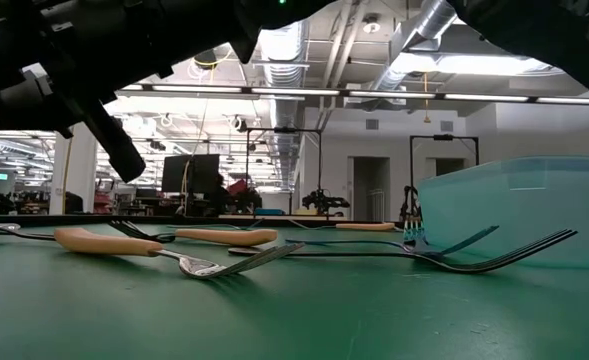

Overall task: Sort silverware by color (type)
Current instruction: Put the black fork into the orange bin

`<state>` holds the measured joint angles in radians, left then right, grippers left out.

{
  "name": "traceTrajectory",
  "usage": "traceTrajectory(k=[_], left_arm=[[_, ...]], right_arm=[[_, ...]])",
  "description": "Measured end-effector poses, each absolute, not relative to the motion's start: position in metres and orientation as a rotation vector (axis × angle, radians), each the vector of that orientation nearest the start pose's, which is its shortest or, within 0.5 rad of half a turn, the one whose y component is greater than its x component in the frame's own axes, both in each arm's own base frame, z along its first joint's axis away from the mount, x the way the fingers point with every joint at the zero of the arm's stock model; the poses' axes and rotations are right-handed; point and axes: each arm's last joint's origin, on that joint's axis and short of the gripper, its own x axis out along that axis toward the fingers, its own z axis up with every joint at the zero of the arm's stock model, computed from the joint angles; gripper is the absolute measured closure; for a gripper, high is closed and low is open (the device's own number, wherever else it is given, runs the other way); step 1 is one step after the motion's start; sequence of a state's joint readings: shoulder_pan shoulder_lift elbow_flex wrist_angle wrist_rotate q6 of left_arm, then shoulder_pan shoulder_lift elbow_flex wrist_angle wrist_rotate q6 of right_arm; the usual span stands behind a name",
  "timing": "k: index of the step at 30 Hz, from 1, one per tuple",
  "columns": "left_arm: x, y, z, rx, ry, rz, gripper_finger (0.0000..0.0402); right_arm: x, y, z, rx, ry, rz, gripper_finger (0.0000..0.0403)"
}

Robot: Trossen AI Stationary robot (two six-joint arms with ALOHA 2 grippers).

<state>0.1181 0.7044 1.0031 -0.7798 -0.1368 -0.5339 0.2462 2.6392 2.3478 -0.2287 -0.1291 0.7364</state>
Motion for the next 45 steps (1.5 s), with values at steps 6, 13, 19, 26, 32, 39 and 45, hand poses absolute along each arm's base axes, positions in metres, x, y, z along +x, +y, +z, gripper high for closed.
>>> traceTrajectory(k=[6,13,19,26,32,39,45], left_arm=[[0.1195,0.0182,0.3592,-0.516,0.404,0.374,0.0313],[0.1195,0.0182,0.3592,-0.516,0.404,0.375,0.0313],[0.1194,0.0182,0.3592,-0.499,0.408,0.371,0.0313],[0.1194,0.0182,0.3591,-0.498,0.409,0.371,0.0313],[0.1183,0.0181,0.3568,-0.497,0.434,0.377,0.0313],[0.1183,0.0181,0.3568,-0.497,0.435,0.378,0.0313],[0.1183,0.0181,0.3568,-0.497,0.435,0.377,0.0313]], right_arm=[[0.5684,0.1467,0.1697,0.684,0.633,0.156,0.0362],[0.5683,0.1467,0.1697,0.692,0.634,0.154,0.0334],[0.5684,0.1467,0.1698,0.672,0.631,0.160,0.0335],[0.5687,0.1460,0.1705,0.635,0.622,0.173,0.0333],[0.5688,0.1457,0.1708,0.602,0.616,0.183,0.0331],[0.5690,0.1447,0.1707,0.595,0.615,0.184,0.0295],[0.5694,0.1434,0.1712,0.605,0.614,0.184,0.0251]])
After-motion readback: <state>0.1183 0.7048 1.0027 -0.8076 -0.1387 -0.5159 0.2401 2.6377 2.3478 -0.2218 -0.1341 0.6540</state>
